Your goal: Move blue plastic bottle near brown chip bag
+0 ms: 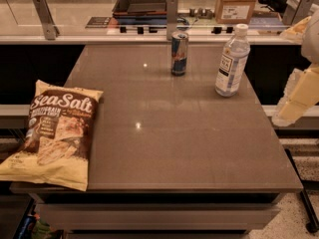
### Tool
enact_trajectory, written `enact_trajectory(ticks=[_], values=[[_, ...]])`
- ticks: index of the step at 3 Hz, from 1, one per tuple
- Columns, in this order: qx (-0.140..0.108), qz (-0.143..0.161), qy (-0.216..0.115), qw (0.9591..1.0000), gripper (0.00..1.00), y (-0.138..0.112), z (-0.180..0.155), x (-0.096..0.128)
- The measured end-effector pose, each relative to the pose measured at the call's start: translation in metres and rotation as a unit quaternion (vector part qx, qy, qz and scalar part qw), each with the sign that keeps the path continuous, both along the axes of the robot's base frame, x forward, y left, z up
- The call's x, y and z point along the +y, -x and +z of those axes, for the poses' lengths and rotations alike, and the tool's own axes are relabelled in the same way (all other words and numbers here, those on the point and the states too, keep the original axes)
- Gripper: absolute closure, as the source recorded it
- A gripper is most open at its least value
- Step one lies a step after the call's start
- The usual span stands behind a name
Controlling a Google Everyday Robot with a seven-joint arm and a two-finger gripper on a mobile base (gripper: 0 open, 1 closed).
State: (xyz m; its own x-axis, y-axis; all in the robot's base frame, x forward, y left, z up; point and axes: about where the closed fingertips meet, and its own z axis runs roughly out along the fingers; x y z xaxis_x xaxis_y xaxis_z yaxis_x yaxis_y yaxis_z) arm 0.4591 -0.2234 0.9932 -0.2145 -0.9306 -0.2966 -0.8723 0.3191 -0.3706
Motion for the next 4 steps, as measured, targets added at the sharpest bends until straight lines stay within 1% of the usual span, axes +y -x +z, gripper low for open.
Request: enact_trajectory(ticks=[1,2,3,4], values=[[-0.045,-0.023,-0.043,0.9978,0.0,-0.015,-0.009,-0.015],[-0.1,-0.042,-0.097,0.9894,0.0,-0.041,-0.015,-0.035],[-0.144,-0.055,-0.154,0.976,0.0,-0.07,-0.021,-0.056],[-0.145,-0.07,-0.215,0.9631,0.0,-0.1,-0.032,-0.07]])
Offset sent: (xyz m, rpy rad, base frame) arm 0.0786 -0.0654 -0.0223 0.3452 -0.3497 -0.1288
